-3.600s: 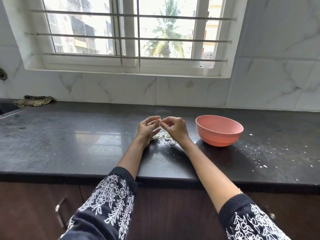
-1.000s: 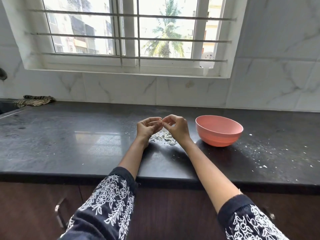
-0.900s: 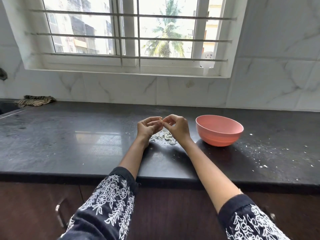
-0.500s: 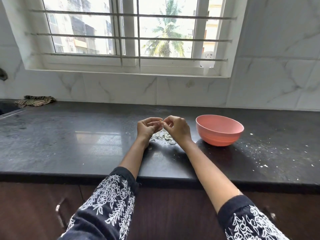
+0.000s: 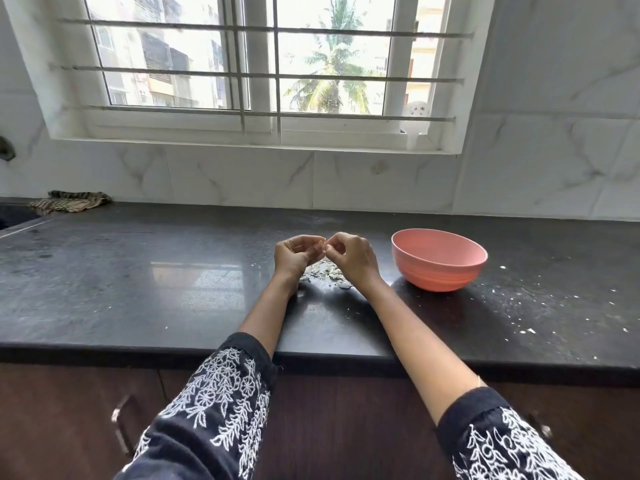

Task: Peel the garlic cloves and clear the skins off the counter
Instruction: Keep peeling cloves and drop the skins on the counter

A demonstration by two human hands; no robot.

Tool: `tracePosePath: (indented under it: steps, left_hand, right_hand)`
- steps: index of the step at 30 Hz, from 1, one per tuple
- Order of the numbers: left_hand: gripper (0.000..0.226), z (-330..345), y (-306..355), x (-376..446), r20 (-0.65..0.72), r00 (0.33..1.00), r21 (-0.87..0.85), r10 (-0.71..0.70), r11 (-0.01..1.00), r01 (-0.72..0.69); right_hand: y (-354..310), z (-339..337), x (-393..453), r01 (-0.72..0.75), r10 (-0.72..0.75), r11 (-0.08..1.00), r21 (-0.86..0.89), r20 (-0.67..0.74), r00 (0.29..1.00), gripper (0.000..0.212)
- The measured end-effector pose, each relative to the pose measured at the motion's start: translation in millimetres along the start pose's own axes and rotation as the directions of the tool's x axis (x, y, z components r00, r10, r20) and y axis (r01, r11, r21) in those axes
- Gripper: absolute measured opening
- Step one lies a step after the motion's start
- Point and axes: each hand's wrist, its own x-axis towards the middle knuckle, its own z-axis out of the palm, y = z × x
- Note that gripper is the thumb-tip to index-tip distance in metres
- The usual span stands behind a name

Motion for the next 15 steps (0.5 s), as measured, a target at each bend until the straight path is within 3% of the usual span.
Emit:
tracePosePath:
  steps: [10,13,15]
  left_hand:
    - [0.009,1.1,2.0,-1.4,0.019,0.996,-0.078,-0.084,0.993,0.085]
    - [0.01,1.7,1.9,-1.8,0.008,0.996,-0.056,-0.087,0.995,0.088]
    - [0.01,1.3,1.5,-1.5,0.002,0.997,-0.04,-0.08,0.996,0.08]
  right_hand:
    - [2.7,-1.0,4.6,0.003,0.002,0.999,0.052,-0.103,0.995,0.007]
    - [1.9,-0.4,4.8,0.039,-0.028,0.997,0.073,-0.141,0.99,0.023]
    - [0.5,0.1,4.5,0.043,-0.031,0.995,0.093,-0.128,0.991,0.023]
